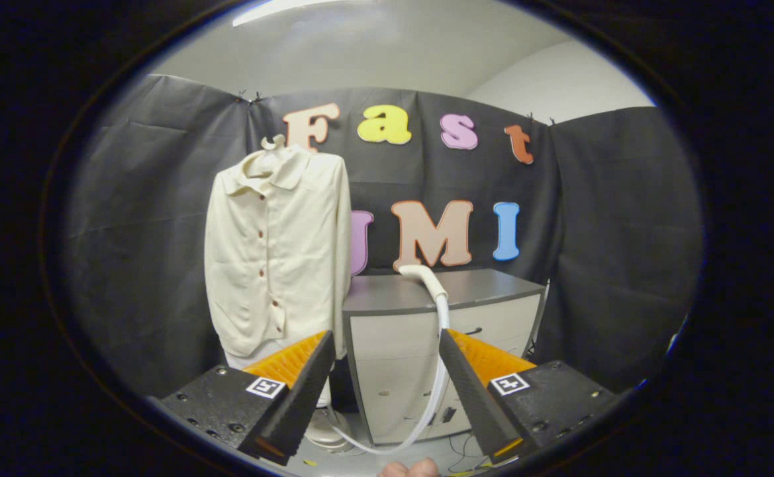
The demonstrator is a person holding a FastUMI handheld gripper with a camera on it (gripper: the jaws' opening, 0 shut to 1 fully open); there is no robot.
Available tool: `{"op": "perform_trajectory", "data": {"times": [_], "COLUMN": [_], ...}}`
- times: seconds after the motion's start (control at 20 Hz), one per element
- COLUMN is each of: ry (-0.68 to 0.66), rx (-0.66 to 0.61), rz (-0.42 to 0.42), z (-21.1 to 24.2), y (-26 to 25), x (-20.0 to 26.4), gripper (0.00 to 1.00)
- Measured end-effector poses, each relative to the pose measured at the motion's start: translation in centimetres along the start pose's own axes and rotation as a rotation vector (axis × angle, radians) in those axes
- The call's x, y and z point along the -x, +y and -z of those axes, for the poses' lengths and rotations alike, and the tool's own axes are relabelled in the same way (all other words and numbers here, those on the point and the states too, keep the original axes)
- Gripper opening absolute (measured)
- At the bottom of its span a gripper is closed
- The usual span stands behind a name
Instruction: Iron the clothes twice with a garment steamer, once on the left side and once on the right side.
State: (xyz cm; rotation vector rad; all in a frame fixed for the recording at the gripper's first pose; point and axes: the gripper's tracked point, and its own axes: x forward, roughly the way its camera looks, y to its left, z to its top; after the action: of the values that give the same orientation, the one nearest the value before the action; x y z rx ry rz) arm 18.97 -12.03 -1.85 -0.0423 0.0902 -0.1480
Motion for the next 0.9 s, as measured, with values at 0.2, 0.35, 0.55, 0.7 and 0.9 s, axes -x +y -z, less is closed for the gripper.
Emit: {"op": "perform_trajectory", "data": {"times": [0.2,0.35,0.55,0.7,0.9], "ry": [0.021,0.026,0.027,0.039,0.093], "rx": [0.020,0.031,0.041,0.034,0.051], "rz": [-0.011,-0.028,-0.058,-0.059,-0.059], "z": [0.5,0.7,0.8,1.1,2.0], "y": [-3.5,-5.5,-7.3,-8.6,-9.9], "x": [-6.3,-10.6,-16.2,-20.6,-27.3], "gripper": [0.97,0.96,0.97,0.97,0.97]}}
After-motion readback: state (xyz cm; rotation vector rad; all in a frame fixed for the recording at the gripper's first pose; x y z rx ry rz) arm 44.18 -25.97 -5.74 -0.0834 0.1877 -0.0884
